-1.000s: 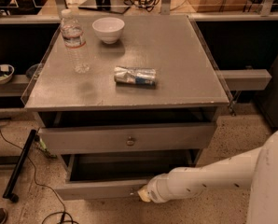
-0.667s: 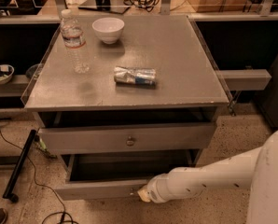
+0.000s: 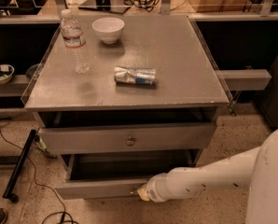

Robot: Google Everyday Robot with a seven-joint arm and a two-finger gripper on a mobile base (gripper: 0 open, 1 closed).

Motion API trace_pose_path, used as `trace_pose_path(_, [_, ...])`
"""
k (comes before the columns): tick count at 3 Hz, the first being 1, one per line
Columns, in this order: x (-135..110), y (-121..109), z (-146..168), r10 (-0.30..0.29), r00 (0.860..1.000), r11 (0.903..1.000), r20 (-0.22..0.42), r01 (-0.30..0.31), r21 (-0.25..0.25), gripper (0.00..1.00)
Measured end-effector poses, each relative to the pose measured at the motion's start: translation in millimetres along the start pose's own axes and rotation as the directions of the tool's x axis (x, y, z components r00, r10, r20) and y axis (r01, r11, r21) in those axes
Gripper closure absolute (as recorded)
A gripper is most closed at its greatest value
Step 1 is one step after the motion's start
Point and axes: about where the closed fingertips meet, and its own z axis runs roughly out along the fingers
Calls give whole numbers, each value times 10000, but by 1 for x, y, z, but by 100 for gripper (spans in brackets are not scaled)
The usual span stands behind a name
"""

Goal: Close middle drawer

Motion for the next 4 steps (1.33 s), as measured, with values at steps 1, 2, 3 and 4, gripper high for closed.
trace_pose_path(1, [-8, -2, -1, -13, 9998, 10000, 187, 11, 91, 100])
trace_pose_path(2, [-21, -5, -1, -17, 9991, 9998, 412, 9, 189, 100])
trace_pose_path(3, [-38, -7, -4, -131, 9968, 9991, 788, 99, 415, 100])
trace_pose_path(4, [-38, -7, -4, -131, 9968, 9991, 788, 99, 415, 100])
